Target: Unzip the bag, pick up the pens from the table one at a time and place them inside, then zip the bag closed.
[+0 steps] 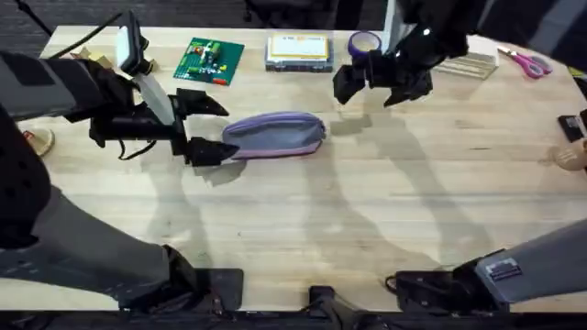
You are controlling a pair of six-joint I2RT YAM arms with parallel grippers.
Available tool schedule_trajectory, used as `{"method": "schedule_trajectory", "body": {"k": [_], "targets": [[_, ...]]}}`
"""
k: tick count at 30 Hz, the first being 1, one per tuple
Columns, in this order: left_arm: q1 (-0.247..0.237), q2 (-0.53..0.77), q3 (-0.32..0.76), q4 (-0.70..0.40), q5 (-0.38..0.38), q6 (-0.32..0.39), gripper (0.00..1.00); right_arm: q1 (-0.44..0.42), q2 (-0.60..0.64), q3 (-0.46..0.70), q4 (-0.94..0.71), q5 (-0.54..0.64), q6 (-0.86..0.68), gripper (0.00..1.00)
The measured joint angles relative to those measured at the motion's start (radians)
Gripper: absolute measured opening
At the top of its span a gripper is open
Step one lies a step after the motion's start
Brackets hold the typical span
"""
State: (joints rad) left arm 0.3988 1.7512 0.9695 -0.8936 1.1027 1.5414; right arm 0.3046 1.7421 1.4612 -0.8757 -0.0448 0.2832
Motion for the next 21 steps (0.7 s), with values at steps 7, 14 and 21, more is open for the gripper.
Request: {"method": "schedule_trajectory", "body": {"k": [7,14,21], "targets": [[0.000,0.000,0.005,-0.023,-0.001,0.000,0.994,0.017,-0.110,0.000,-0.038,0.002,-0.104,0.998],[0.000,-0.052,0.103,-0.206,-0.061,0.000,0.995,0.079,-0.245,0.000,-0.079,0.004,-0.219,0.998],[-0.108,-0.339,0.225,-0.282,-0.266,-0.192,0.995,0.083,-0.415,0.000,-0.182,0.064,-0.249,0.998]]}}
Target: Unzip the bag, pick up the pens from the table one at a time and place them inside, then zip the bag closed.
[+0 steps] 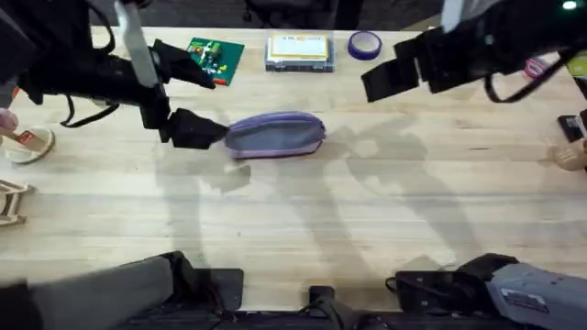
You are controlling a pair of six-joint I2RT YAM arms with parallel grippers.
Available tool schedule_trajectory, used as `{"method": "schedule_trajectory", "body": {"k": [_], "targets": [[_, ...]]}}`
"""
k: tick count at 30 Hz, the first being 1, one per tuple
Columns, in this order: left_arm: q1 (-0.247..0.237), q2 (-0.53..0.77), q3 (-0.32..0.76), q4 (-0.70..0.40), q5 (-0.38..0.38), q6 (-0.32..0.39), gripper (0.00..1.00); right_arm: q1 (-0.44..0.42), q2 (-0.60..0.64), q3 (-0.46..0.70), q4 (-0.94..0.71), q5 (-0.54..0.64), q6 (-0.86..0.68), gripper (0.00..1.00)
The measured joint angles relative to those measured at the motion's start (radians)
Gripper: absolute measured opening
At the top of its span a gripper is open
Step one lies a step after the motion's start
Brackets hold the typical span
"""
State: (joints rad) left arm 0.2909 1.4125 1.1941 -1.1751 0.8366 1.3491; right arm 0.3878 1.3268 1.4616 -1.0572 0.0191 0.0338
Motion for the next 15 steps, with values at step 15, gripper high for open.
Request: {"method": "schedule_trajectory", "body": {"k": [15], "targets": [[-0.254,-0.342,0.077,-0.011,-0.284,-0.678,0.996,0.000,-0.088,0.000,-0.126,0.018,-0.004,0.998]]}}
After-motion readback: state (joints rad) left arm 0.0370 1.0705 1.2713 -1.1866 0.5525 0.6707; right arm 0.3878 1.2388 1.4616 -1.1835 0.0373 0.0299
